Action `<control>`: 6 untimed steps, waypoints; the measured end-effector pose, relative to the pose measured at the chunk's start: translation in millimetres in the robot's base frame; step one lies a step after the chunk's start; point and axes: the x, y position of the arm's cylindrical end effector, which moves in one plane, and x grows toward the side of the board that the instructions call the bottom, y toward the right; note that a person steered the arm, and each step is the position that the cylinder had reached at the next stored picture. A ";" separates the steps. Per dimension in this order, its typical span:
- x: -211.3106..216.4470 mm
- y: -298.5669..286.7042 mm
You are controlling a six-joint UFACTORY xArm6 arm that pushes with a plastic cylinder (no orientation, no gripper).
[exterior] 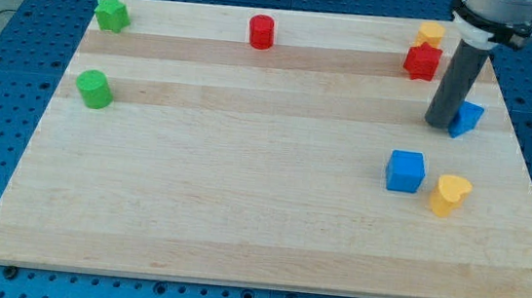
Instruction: Push the blue triangle to the center right of the board
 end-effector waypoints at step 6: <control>-40.1 -125.7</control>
